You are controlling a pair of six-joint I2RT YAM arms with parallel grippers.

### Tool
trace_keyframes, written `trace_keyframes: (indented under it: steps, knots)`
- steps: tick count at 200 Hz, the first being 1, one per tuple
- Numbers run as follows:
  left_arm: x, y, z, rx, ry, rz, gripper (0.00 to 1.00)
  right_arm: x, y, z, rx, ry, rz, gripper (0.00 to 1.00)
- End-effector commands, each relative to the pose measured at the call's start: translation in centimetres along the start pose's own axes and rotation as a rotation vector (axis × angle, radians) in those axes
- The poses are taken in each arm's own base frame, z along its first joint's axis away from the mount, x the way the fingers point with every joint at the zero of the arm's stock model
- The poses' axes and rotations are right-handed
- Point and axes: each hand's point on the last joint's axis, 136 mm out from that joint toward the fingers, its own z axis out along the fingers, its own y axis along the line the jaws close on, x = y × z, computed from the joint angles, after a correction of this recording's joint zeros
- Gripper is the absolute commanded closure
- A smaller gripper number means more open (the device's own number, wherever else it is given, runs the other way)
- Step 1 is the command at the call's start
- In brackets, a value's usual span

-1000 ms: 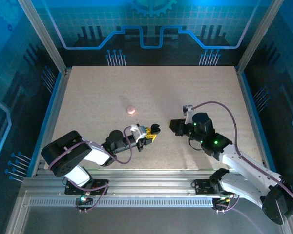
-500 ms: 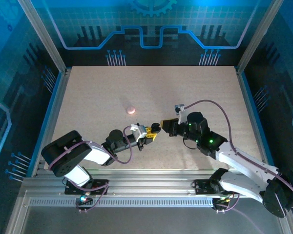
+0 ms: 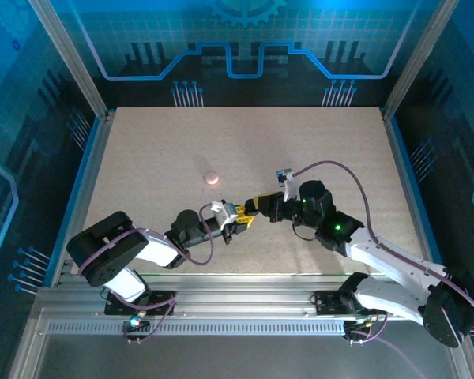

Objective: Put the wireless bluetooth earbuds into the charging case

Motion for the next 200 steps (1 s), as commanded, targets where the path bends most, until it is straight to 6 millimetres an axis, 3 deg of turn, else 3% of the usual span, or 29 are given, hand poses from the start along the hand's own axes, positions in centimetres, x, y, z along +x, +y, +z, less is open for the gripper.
trace_keyframes:
  steps: [1, 108, 200]
  knots:
    - [-2.2, -0.6, 0.3, 0.032, -0.073, 0.008, 0.91, -1.1, 1.8, 0.2, -0.053, -0.024, -0.032, 0.82]
    - [-2.9, -0.7, 0.1, 0.029, -0.092, 0.020, 0.91, -0.3, 1.6, 1.0, -0.048, 0.004, -0.037, 0.82]
    - [-3.1, -0.7, 0.1, 0.024, -0.096, 0.024, 0.90, 0.7, 1.4, 0.4, -0.014, 0.049, -0.093, 0.82]
